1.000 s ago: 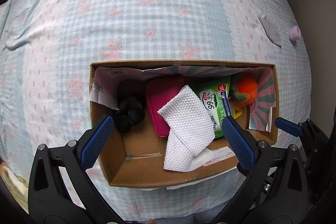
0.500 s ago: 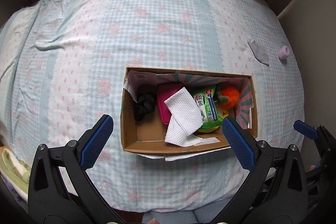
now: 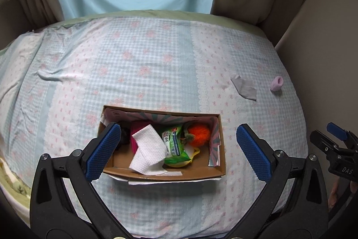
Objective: Organize soft objects
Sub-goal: 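Open both tools and move them toward the grey cloth and pink sock, then grasp the grey cloth with the left tool while the right tool grasps the pink sock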
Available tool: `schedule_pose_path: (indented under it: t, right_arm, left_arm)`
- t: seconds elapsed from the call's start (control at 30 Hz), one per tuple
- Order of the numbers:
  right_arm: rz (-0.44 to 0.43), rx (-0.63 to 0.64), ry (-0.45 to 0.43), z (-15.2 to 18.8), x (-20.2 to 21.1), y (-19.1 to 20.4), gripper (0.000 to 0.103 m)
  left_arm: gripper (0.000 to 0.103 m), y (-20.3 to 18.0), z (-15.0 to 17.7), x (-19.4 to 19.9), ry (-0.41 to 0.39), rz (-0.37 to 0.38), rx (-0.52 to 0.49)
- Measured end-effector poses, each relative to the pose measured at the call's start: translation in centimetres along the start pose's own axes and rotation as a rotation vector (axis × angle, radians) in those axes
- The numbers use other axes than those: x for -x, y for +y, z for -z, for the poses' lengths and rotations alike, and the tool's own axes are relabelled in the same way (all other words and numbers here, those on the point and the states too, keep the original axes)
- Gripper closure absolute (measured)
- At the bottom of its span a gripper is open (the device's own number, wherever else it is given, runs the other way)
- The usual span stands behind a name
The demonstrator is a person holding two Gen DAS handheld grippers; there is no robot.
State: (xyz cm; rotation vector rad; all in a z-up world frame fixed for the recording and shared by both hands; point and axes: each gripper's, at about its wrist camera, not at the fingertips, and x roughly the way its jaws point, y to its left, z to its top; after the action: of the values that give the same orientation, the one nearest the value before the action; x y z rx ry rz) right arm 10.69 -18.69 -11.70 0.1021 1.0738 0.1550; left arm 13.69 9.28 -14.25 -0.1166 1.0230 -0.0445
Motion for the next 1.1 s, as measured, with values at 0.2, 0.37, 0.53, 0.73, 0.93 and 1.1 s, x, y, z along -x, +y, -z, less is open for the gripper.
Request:
schedule_pose_path:
  t: [0.2, 0.37, 0.53, 0.73, 0.93, 1.1]
  right_arm:
    - [0.021, -0.005, -0.046, -2.2, 0.5, -8.4, 0.0]
    - [0.032, 0.035, -0.081, -4.6, -0.6, -14.4, 0.0]
    - [0.024, 0.092, -0.086, -7.0, -3.6, -19.0, 0.0]
    - [0.011, 0.15, -0.075, -8.9, -10.0, -23.4, 0.0]
    - [-0.002, 0.19, -0.064, -9.6, -18.0, -26.6, 0.0]
    - [-0.012, 0.177, -0.042, -9.6, -23.9, -29.1, 0.0]
  left_arm:
    - [0.0, -8.8, -0.7, -2.4, -0.029, 0.013, -0.016]
    - [0.0, -15.4, -1.4, -6.4, -0.038, 0.025, -0.045]
    - [0.0, -20.5, -2.4, -12.3, -0.027, 0.031, -0.085]
    - [0.0, -24.2, -2.3, -23.2, 0.002, 0.053, -0.133]
    - [0.0, -25.7, -0.5, -33.7, 0.041, 0.035, -0.171]
    - [0.0, -26.0, -0.1, -39.1, 0.049, 0.011, -0.21]
